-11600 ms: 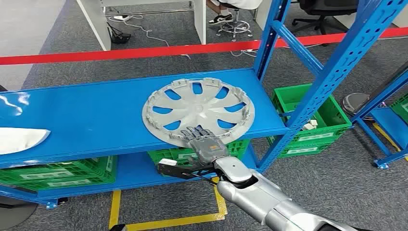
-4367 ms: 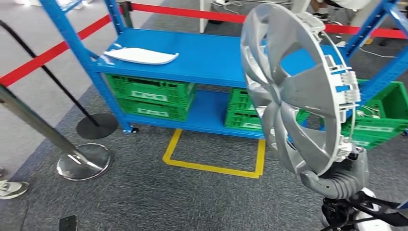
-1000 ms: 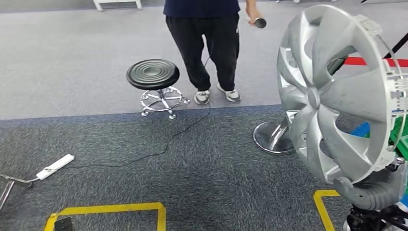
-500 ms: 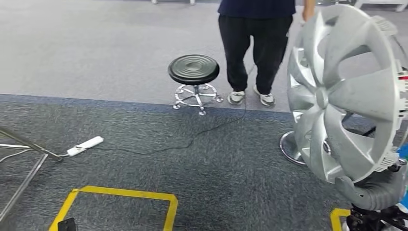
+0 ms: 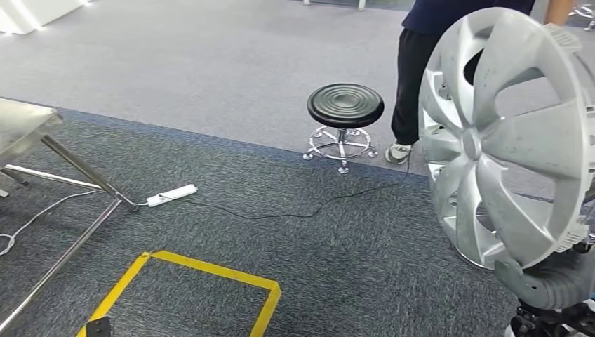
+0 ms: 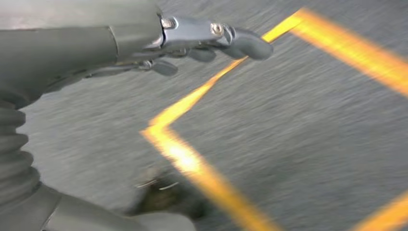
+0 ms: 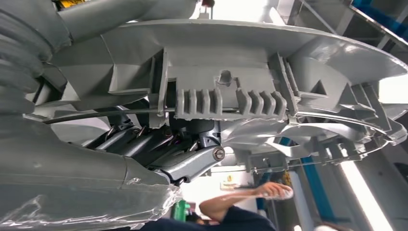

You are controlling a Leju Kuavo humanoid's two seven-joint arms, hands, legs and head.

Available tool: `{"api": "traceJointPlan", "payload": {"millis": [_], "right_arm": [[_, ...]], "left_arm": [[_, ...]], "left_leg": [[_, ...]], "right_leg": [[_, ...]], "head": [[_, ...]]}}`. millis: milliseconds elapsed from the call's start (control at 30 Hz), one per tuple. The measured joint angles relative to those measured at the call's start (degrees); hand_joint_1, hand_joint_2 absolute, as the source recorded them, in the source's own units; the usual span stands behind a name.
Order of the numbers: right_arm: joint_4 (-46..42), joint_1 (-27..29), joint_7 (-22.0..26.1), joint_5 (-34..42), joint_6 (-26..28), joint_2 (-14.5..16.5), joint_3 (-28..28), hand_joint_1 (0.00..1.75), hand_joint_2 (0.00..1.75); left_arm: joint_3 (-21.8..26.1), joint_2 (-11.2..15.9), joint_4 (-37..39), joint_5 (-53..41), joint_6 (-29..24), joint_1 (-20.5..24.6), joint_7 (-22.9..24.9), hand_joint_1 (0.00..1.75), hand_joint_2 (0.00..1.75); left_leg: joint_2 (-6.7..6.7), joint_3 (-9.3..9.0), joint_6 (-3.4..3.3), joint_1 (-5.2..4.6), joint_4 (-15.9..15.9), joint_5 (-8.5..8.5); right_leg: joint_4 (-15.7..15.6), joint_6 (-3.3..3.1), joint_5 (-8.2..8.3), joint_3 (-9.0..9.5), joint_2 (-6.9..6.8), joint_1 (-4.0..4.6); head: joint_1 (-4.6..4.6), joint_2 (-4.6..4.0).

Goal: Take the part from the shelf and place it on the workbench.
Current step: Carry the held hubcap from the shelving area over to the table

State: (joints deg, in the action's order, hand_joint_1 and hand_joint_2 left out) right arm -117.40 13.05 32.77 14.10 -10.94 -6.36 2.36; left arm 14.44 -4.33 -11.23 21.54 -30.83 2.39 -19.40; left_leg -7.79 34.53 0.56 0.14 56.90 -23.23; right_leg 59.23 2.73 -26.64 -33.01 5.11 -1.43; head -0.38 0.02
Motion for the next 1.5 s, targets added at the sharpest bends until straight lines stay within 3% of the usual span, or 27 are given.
{"api": "traceJointPlan", "payload": {"millis": [33, 100, 167, 200, 267, 300, 333, 400, 467, 533, 567, 633, 700, 767, 800, 833, 900, 967, 1033, 1067, 1133, 1200, 1267, 1300, 1367, 1433, 1500], "right_arm": [[0.39, -0.63, -0.32, 0.10, -0.51, 0.07, 0.05, 1.75, 1.75], [1.32, -2.13, -0.78, 0.29, -1.40, 0.29, 0.22, 1.75, 1.75], [2.12, -3.14, -0.87, 0.45, -1.96, 0.47, 0.34, 1.75, 1.75], [2.47, -3.43, -0.85, 0.51, -2.10, 0.54, 0.36, 1.75, 1.75], [3.15, -3.79, -0.85, 0.54, -2.22, 0.63, 0.40, 1.75, 1.75], [3.47, -3.89, -0.86, 0.54, -2.28, 0.66, 0.43, 1.75, 1.75], [3.74, -3.98, -0.87, 0.54, -2.38, 0.66, 0.44, 1.75, 1.75], [4.16, -4.24, -0.81, 0.55, -2.71, 0.69, 0.46, 1.75, 1.75], [4.51, -4.61, -0.74, 0.56, -3.16, 0.74, 0.45, 1.75, 1.75], [4.92, -5.03, -0.71, 0.55, -3.61, 0.91, 0.52, 1.75, 1.75], [5.13, -5.22, -0.72, 0.53, -3.78, 0.99, 0.58, 1.75, 1.75], [5.47, -5.38, -0.71, 0.52, -3.98, 1.07, 0.70, 1.75, 1.75], [5.72, -5.37, -0.66, 0.53, -4.14, 1.09, 0.76, 1.75, 1.75], [5.96, -5.18, -0.64, 0.53, -4.34, 1.11, 0.79, 1.75, 1.75], [6.05, -5.07, -0.64, 0.51, -4.42, 1.11, 0.79, 1.75, 1.75], [6.12, -4.99, -0.64, 0.50, -4.46, 1.11, 0.79, 1.75, 1.75], [6.16, -4.93, -0.63, 0.47, -4.50, 1.12, 0.80, 1.75, 1.75], [6.17, -4.89, -0.53, 0.41, -4.54, 1.18, 0.81, 1.75, 1.75], [6.17, -4.81, -0.45, 0.24, -4.54, 1.29, 0.83, 1.75, 1.75], [6.16, -4.78, -0.44, 0.13, -4.52, 1.38, 0.84, 1.75, 1.75], [6.06, -4.65, -0.35, 0.01, -4.49, 1.51, 0.81, 1.75, 1.75], [5.91, -4.41, -0.23, -0.02, -4.48, 1.55, 0.78, 1.75, 1.75], [5.86, -4.14, -0.20, -0.02, -4.49, 1.56, 0.76, 1.75, 1.75], [5.86, -4.03, -0.20, -0.03, -4.51, 1.57, 0.76, 1.75, 1.75], [5.86, -3.93, -0.21, -0.03, -4.57, 1.57, 0.77, 1.75, 1.75], [5.85, -3.94, -0.16, 0.01, -4.60, 1.57, 0.76, 1.75, 1.75], [5.84, -3.96, -0.08, 0.07, -4.60, 1.57, 0.73, 1.75, 1.75]], "left_arm": [[-0.33, 0.02, 0.03, -0.78, 2.69, -0.11, 4.79, 0.00, 1.75], [-1.39, 0.03, 0.08, -2.04, 8.23, -0.39, 12.42, 0.00, 1.75], [-2.42, -0.14, 0.10, -2.76, 11.34, -0.41, 15.55, 0.00, 1.75], [-2.79, -0.23, 0.11, -2.88, 11.81, -0.35, 15.95, 0.00, 1.75], [-3.25, -0.25, 0.11, -2.97, 12.11, -0.38, 16.24, 0.00, 1.75], [-3.38, -0.21, 0.11, -2.97, 12.27, -0.46, 16.33, 0.00, 1.75], [-3.49, -0.16, 0.11, -2.97, 12.64, -0.53, 16.51, 0.00, 1.75], [-3.75, -0.08, 0.10, -2.96, 14.33, -0.55, 17.18, 0.00, 1.75], [-4.03, -0.03, 0.09, -2.95, 16.64, -0.49, 17.97, 0.00, 1.75], [-4.27, -0.09, 0.10, -2.94, 17.95, -0.65, 18.26, 0.00, 1.75], [-4.37, -0.15, 0.10, -2.94, 18.18, -0.81, 18.30, 0.00, 1.75], [-4.54, -0.29, 0.11, -2.99, 18.33, -0.90, 18.30, 0.00, 1.75], [-4.69, -0.39, 0.11, -3.13, 18.42, -0.82, 18.29, 0.00, 1.75], [-4.79, -0.48, 0.11, -3.39, 18.50, -0.80, 18.29, 0.00, 1.75], [-4.83, -0.50, 0.11, -3.50, 18.56, -0.82, 18.30, 0.00, 1.75], [-4.87, -0.50, 0.11, -3.57, 18.64, -0.84, 18.30, 0.00, 1.75], [-4.97, -0.46, 0.11, -3.59, 18.85, -0.82, 18.30, 0.00, 1.75], [-5.04, -0.35, 0.11, -3.61, 19.00, -0.77, 18.30, 0.00, 1.75], [-5.10, -0.22, 0.11, -3.67, 19.14, -0.98, 18.30, 0.00, 1.75], [-5.13, -0.16, 0.11, -3.76, 19.20, -1.15, 18.28, 0.00, 1.75], [-5.20, -0.07, 0.11, -3.98, 19.28, -1.29, 18.20, 0.00, 1.75], [-5.32, -0.11, 0.11, -4.09, 19.34, -1.15, 18.13, 0.00, 1.75], [-5.49, -0.17, 0.11, -4.10, 19.41, -1.07, 18.12, 0.00, 1.75], [-5.56, -0.19, 0.11, -4.10, 19.44, -1.09, 18.12, 0.00, 1.75], [-5.64, -0.16, 0.11, -4.11, 19.42, -1.14, 18.16, 0.00, 1.75], [-5.67, -0.12, 0.11, -4.14, 19.41, -1.00, 18.18, 0.00, 1.75], [-5.70, -0.12, 0.11, -4.20, 19.28, -0.74, 18.18, 0.00, 1.75]], "left_leg": [[-0.49, 0.22, 0.36, 0.14, -0.12, 0.19], [1.31, 1.14, 0.89, 0.03, 1.32, -0.85], [5.10, 4.10, 1.22, -0.17, 7.37, -4.30], [6.29, 6.07, 1.34, -0.15, 11.44, -6.17], [7.03, 8.32, 1.38, -0.13, 16.29, -7.53], [7.15, 7.92, 1.30, -0.15, 15.69, -6.65], [7.46, 6.42, 1.13, -0.21, 13.01, -4.98], [9.87, 2.05, 0.49, -0.71, 5.10, -1.69], [11.61, -0.22, -0.24, -1.21, 0.55, -0.61], [10.60, -0.23, -0.85, -1.27, -0.02, -0.64], [9.94, -0.32, -1.12, -1.15, -0.20, -0.57], [8.63, -0.60, -1.63, -0.71, -0.51, -0.33], [7.30, -0.61, -1.91, -0.50, -0.52, -0.28], [5.71, -0.66, -1.99, -0.44, -0.48, -0.28], [4.84, -0.72, -1.97, -0.38, -0.45, -0.29], [3.96, -0.81, -1.89, -0.27, -0.38, -0.32], [2.31, -0.82, -1.39, -0.07, -0.07, -0.48], [0.89, -0.34, -0.61, 0.04, 0.28, -0.46], [-0.38, 0.18, 0.16, 0.25, 0.18, -0.10], [-0.08, 0.34, 0.49, 0.28, 0.18, -0.10], [3.03, 1.51, 1.01, 0.05, 2.42, -1.65], [6.48, 4.67, 1.35, -0.09, 8.99, -5.14], [7.15, 7.82, 1.44, -0.02, 15.55, -7.52], [7.18, 8.24, 1.38, -0.02, 16.47, -7.28], [7.74, 5.80, 0.94, -0.18, 11.92, -4.11], [10.20, 1.80, 0.12, -0.76, 4.40, -1.19], [11.61, 0.13, -0.56, -1.28, 0.80, -0.61]], "right_leg": [[0.00, -0.38, 0.17, -0.06, -0.73, 0.02], [-0.25, -1.17, 0.42, -0.01, -2.18, 0.03], [-0.43, -1.77, 0.45, 0.03, -3.97, 0.28], [-0.44, -1.98, 0.40, 0.03, -4.94, 0.46], [-0.44, -2.14, 0.29, 0.05, -6.79, 0.72], [-0.44, -2.17, 0.25, 0.08, -7.59, 0.80], [-0.44, -2.16, 0.20, 0.15, -8.36, 0.86], [-0.33, -1.91, 0.00, 0.32, -9.74, 1.09], [-0.26, -1.41, -0.21, 0.38, -10.91, 1.38], [-0.39, -0.82, -0.40, 0.61, -12.03, 1.48], [-0.22, -0.48, -0.67, 0.66, -11.73, 1.41], [2.74, 0.20, -2.51, -0.55, -8.93, 1.15], [9.84, 0.62, -5.68, -4.08, -5.99, 0.92], [15.37, 0.84, -7.08, -7.24, -5.37, 0.87], [15.23, 0.91, -6.19, -7.47, -5.30, 0.83], [12.88, 0.97, -4.33, -6.60, -5.03, 0.72], [5.17, 1.27, -0.50, -3.13, -2.73, 0.21], [0.73, 1.08, 0.54, -0.85, -0.46, -0.19], [0.33, 0.23, 0.31, -0.52, -0.84, -0.08], [0.27, -0.20, 0.40, -0.52, -1.53, -0.02], [0.01, -1.04, 0.53, -0.38, -2.95, 0.01], [-0.07, -1.62, 0.45, -0.32, -4.55, 0.25], [-0.06, -1.90, 0.31, -0.28, -6.26, 0.48], [-0.06, -1.96, 0.24, -0.24, -7.06, 0.57], [-0.06, -1.96, 0.10, -0.03, -8.47, 0.78], [0.04, -1.66, -0.18, 0.21, -9.72, 1.13], [0.07, -1.17, -0.44, 0.35, -11.02, 1.47]], "head": [[0.00, 0.00], [-0.24, 0.00], [-0.58, 0.00], [-0.72, 0.00], [-0.72, 0.00], [-0.73, 0.00], [-0.73, 0.00], [-0.76, 0.00], [-0.73, 0.00], [-0.66, 0.00], [-0.59, 0.00], [-0.29, 0.01], [0.10, 0.01], [0.25, 0.00], [0.27, 0.00], [0.27, 0.00], [0.32, 0.00], [0.35, 0.00], [0.36, 0.00], [0.37, 0.00], [-0.03, 0.00], [-0.45, 0.00], [-0.48, 0.00], [-0.48, 0.00], [-0.49, 0.00], [-0.49, 0.00], [-0.44, 0.00]]}}
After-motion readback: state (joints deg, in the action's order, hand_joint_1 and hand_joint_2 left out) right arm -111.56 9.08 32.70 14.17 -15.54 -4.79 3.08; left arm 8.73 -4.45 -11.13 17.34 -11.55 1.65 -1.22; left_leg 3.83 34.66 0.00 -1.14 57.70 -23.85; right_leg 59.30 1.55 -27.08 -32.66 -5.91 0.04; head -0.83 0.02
